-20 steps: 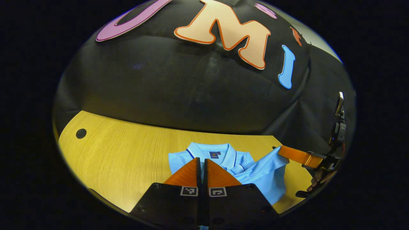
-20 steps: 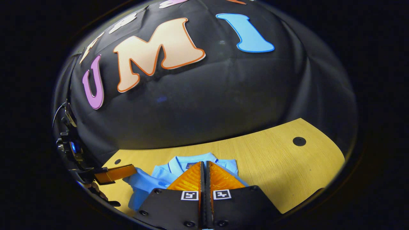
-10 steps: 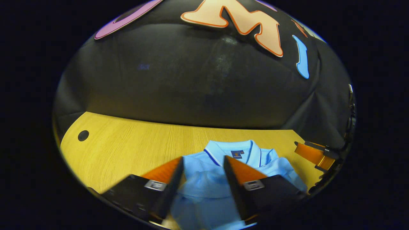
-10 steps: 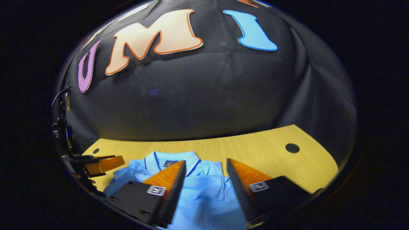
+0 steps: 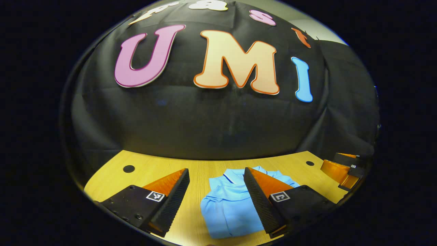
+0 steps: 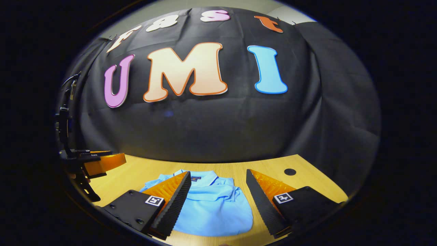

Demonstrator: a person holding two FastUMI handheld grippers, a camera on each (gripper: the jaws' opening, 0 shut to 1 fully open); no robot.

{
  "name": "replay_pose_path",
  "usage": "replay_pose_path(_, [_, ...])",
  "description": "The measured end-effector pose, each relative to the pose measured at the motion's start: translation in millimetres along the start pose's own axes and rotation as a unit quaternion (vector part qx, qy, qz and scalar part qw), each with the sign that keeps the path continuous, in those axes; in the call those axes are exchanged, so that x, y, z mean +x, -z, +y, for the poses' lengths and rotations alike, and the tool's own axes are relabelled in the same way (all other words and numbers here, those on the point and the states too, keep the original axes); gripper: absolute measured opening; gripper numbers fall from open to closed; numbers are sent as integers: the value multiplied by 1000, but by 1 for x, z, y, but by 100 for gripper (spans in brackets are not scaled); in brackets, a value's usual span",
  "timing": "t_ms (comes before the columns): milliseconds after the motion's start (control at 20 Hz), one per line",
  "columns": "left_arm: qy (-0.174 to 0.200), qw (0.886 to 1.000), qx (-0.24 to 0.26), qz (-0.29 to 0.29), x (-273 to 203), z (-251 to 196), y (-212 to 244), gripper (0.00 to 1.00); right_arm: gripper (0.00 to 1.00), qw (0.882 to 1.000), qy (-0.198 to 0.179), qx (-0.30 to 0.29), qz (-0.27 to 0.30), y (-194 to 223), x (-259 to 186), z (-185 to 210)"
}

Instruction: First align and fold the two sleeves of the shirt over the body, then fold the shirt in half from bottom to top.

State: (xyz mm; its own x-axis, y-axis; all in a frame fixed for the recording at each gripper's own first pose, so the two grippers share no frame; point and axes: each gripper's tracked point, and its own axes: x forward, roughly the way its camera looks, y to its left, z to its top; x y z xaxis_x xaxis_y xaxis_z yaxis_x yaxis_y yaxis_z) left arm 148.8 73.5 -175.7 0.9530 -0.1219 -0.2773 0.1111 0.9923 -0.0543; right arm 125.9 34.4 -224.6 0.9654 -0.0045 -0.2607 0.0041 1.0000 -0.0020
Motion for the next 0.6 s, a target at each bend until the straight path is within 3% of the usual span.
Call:
replay_pose_path(400, [10, 998, 54, -15, -129, -37, -16, 95, 100, 999, -11, -10, -34, -40, -131, -14])
replay_pose_path(600, [2, 999, 46, -29, -170, -47, -22, 95, 100, 999, -20, -19, -43, -43, -171, -10])
